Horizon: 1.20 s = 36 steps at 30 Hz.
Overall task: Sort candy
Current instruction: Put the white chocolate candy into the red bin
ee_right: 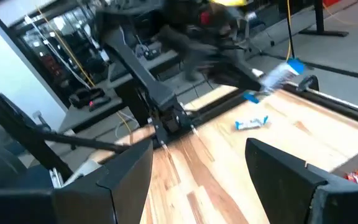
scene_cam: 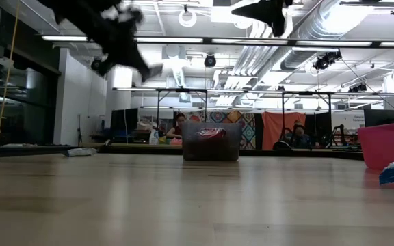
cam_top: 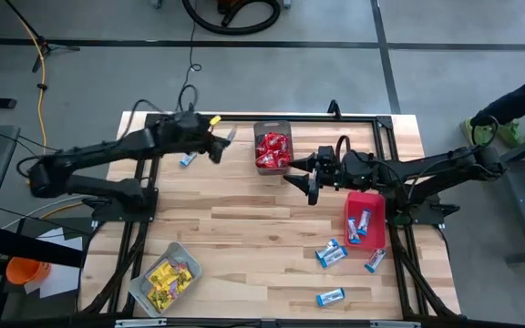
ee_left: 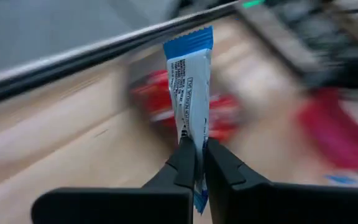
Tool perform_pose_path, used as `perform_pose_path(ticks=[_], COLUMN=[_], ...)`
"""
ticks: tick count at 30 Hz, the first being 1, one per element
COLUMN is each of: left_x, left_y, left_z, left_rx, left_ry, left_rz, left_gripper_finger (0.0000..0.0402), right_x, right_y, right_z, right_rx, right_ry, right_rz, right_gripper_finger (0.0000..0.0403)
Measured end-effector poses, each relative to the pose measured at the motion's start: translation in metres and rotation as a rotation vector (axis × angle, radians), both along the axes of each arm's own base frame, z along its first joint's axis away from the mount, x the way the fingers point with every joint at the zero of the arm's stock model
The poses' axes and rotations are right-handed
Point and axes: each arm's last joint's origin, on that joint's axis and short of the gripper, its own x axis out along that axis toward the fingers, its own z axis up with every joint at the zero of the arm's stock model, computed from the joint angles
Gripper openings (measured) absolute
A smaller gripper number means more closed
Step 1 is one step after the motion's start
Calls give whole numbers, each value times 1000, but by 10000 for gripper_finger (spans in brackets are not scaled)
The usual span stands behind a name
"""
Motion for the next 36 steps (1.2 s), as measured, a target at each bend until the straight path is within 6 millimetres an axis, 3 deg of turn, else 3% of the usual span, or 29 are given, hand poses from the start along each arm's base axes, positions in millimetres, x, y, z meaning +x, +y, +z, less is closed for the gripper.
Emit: perform_pose_path(ticks=[6, 14, 22, 36], left_x=[8, 47, 71, 74], left_y=[-52, -99, -103, -104], left_z=[36, 32, 27, 24], left_rx=[75, 20, 16, 53], left_ry=[-272, -429, -554, -547], left_rz=[-324, -481, -492, -519], left_gripper_finger=[1, 1, 1, 0], right_x=[1, 2, 15, 43], right_y=[-1, -1, 1, 3], right_z=[6, 9, 0, -14], right_rx=[-57, -73, -8, 47], right_ry=[-48, -79, -99, -236], right_rz=[29, 45, 48, 84], right_gripper_finger=[252, 252, 252, 251])
